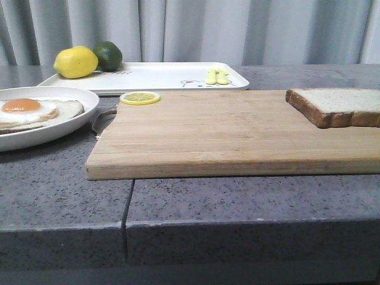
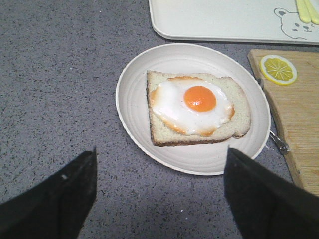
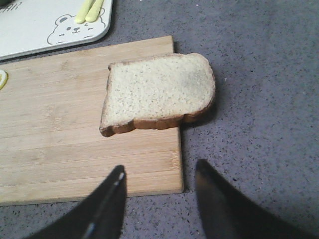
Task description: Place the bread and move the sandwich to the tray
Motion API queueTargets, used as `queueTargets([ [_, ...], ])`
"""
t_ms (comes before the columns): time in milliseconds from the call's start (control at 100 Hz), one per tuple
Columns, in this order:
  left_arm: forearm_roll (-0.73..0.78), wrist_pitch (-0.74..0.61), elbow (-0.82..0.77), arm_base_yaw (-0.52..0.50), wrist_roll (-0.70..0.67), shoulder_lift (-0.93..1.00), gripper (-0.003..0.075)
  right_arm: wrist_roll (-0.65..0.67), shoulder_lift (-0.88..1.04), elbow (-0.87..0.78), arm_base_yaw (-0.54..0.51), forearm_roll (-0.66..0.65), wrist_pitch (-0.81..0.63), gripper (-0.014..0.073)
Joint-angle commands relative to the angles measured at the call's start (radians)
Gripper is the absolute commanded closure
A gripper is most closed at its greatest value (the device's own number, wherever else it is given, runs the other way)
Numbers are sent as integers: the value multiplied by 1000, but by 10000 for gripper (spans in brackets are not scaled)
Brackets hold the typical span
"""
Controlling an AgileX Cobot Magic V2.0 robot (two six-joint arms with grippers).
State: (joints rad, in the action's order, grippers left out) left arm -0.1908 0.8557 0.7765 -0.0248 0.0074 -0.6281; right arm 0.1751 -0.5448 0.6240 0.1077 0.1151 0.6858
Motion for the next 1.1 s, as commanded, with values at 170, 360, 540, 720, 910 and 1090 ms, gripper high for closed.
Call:
queueTargets([
  [170,-20,-51,36,1,3,-7,153,-4,-10,38,3,3,-84,-15],
  [360,-20,-55,36,1,3,-7,153,-4,-10,38,3,3,-84,-15],
  [540,-20,-55,36,1,3,-7,153,-4,-10,38,3,3,-90,-9],
  [720,-20,-55,36,1,3,-7,153,-4,-10,38,3,3,-90,-9],
  [910,-20,-55,36,1,3,-7,153,-4,-10,38,3,3,-91,-9],
  [1090,-20,-55,36,1,3,-7,153,-4,-10,38,3,1,-92,-9],
])
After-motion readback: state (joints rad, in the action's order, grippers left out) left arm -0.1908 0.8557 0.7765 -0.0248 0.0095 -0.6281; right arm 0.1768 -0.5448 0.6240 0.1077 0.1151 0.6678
